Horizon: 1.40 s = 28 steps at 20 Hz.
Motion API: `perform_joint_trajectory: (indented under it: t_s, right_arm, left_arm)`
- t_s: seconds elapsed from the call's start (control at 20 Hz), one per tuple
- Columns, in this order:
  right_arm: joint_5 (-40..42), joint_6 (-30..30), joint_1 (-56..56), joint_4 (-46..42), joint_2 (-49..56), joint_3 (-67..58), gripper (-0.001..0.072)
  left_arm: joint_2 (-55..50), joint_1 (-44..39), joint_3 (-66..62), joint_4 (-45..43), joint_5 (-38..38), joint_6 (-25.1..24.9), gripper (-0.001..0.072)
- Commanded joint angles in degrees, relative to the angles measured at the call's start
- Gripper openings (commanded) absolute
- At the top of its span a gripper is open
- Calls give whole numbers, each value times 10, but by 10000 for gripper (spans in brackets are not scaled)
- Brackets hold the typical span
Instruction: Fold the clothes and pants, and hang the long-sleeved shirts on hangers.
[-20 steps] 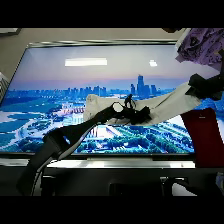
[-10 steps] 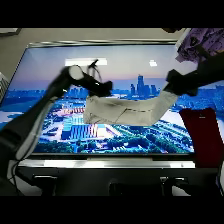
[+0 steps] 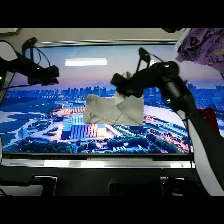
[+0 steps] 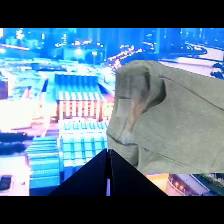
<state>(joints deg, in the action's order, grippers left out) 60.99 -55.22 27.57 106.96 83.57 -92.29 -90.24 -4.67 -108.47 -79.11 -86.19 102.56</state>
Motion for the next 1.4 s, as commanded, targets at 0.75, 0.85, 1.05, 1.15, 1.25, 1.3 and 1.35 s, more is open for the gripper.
perform_joint_trajectory:
  t_s: [0.75, 0.85, 1.05, 1.15, 1.25, 1.3, 1.35]
  right_arm:
    - [-177, 32, 91, 59, 158, -1, 32]
    - [-204, 32, 95, 78, 172, -1, 42]
    - [-230, 17, 95, 111, 176, -2, 394]
    - [-229, -9, 94, 115, 166, -10, 481]
    - [-183, -23, 79, 115, 154, -38, 483]
    - [-137, -29, 63, 115, 150, -58, 496]
    - [-85, -49, 39, 115, 143, -76, 539]
  left_arm:
    - [-12, 23, 0, -9, -18, -23, 18]
    - [-14, 23, 0, -9, -18, -23, 18]
    - [-14, 23, 0, -9, -18, -23, 18]
    - [-14, 23, 0, -9, -19, -23, 18]
    - [-14, 23, 0, -9, -19, -23, 18]
    - [-14, 23, 0, -9, -19, -23, 18]
    - [-14, 23, 0, -9, -19, -23, 18]
